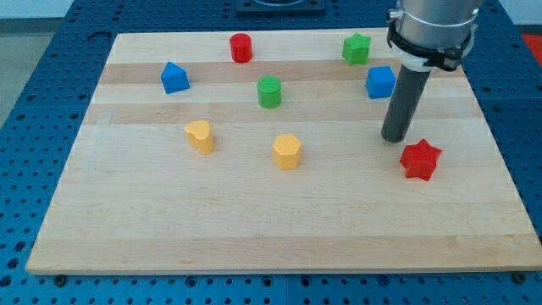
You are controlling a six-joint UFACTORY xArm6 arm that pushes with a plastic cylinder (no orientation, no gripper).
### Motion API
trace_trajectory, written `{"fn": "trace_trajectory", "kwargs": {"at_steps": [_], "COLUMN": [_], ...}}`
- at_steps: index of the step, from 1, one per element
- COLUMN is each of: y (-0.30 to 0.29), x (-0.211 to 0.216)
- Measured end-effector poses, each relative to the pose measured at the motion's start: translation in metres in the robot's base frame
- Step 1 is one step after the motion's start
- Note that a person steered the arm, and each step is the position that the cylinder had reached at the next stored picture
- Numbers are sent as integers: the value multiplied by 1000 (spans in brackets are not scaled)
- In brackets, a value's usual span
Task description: Push the red star towards bottom right of the board
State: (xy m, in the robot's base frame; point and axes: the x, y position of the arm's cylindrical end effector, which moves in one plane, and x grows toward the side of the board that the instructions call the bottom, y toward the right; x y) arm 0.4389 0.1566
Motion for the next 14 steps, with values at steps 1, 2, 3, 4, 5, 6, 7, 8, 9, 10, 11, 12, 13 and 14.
{"fn": "trace_trajectory", "kwargs": {"at_steps": [1, 2, 3, 4, 5, 6, 7, 8, 9, 10, 11, 12, 13, 14], "y": [5, 9, 9, 15, 35, 50, 50, 45, 41, 37, 37, 29, 8, 1], "x": [6, 13, 13, 13, 13, 13, 21, 20, 19, 26, 48, 52, 49, 50]}}
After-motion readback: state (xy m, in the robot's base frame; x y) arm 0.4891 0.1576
